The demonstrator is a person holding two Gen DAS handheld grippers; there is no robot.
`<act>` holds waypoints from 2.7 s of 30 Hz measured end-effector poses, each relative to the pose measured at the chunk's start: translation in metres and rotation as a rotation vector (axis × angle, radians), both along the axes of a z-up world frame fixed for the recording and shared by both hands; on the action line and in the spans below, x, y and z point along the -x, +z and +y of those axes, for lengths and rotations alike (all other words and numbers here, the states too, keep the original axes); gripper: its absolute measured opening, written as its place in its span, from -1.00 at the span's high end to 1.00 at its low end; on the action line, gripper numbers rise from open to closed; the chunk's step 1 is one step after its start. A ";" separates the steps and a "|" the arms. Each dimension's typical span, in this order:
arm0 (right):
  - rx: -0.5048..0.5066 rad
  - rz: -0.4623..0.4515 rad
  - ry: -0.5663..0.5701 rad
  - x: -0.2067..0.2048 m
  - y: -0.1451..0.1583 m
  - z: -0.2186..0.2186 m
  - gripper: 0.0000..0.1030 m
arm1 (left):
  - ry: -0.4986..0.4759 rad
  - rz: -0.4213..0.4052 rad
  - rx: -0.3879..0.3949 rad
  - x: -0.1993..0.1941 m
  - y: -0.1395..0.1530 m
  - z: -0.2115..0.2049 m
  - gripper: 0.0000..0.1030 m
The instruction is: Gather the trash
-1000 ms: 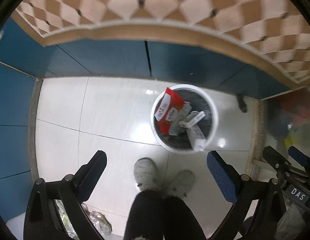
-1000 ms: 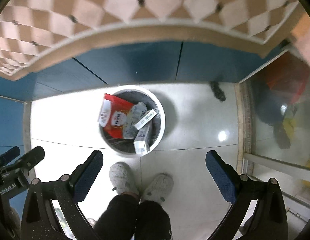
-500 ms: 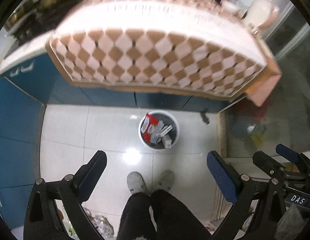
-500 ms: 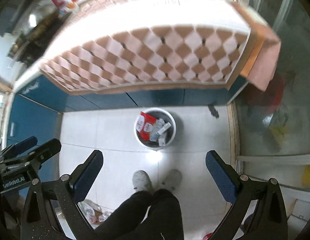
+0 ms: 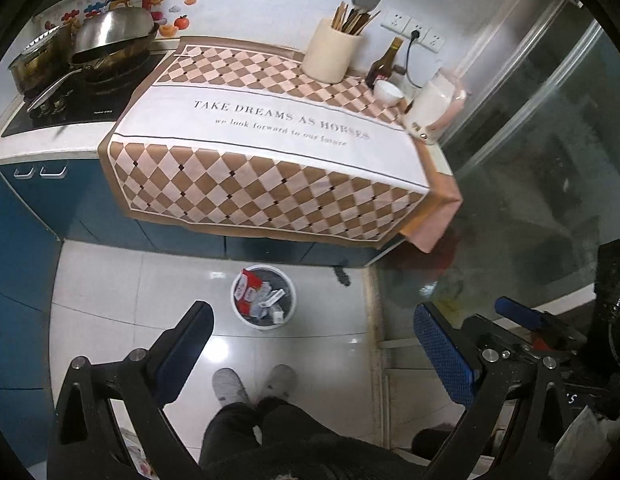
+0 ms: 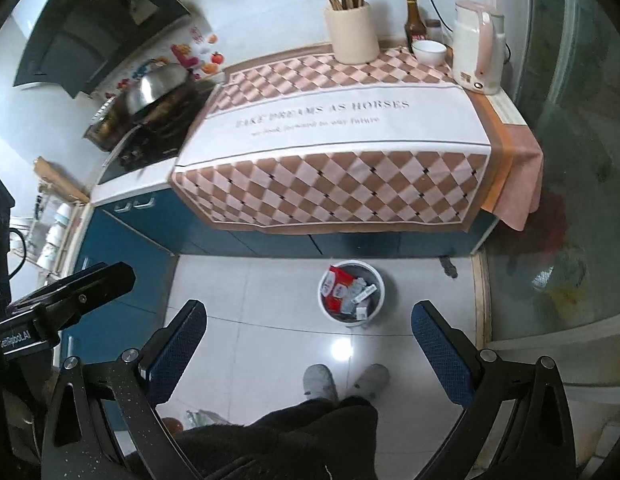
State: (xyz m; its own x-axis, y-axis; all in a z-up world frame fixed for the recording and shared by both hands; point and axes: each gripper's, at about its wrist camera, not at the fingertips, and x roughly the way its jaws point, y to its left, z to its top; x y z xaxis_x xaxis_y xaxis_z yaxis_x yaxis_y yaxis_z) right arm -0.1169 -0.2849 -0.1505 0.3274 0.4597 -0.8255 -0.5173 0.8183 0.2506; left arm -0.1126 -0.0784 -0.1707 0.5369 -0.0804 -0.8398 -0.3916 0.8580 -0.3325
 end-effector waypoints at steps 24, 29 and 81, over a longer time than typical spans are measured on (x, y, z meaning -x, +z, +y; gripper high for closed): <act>-0.005 0.018 0.022 0.017 0.035 0.002 -1.00 | 0.045 0.013 0.044 0.025 0.016 0.007 -1.00; -0.002 0.029 0.022 0.016 0.028 0.006 -1.00 | 0.049 0.014 0.041 0.026 0.016 0.008 -1.00; -0.015 0.094 -0.060 0.009 0.022 0.000 -1.00 | -0.006 0.045 0.067 0.004 0.010 -0.009 -1.00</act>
